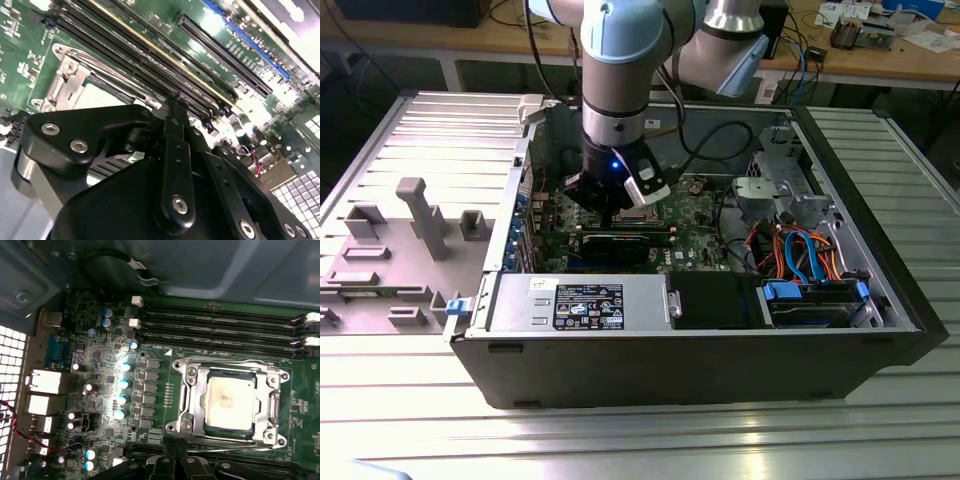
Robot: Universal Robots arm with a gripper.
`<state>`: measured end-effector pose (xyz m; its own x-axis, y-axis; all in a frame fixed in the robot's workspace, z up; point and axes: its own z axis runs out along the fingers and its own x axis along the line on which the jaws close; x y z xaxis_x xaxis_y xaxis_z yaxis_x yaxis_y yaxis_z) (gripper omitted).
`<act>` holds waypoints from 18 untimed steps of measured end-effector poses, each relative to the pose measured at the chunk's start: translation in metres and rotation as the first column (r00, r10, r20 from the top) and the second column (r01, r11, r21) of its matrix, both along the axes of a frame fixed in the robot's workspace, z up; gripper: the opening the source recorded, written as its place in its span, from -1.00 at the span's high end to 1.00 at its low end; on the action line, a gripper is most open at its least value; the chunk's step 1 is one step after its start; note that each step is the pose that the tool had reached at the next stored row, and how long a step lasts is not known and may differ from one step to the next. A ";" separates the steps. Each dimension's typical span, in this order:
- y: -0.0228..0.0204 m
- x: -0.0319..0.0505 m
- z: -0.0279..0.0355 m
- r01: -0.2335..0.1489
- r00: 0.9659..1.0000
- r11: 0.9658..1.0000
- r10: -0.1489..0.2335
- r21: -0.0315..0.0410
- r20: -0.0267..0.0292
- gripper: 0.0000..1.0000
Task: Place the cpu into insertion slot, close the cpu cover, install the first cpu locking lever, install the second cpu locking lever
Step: 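Install the second cpu locking lever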
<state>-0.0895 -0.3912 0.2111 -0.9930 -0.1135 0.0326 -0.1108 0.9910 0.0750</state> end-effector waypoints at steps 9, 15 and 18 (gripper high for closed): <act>0.0005 -0.0009 -0.0030 -0.034 0.999 0.999 0.034 0.014 0.000 0.79; 0.0009 -0.0009 -0.0053 -0.052 0.999 0.998 0.052 0.034 0.001 0.79; 0.0010 -0.0009 -0.0056 -0.061 0.998 0.996 0.061 0.059 0.003 0.79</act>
<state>-0.0903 -0.3902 0.2055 -0.9842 -0.1755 0.0233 -0.1710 0.9763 0.1330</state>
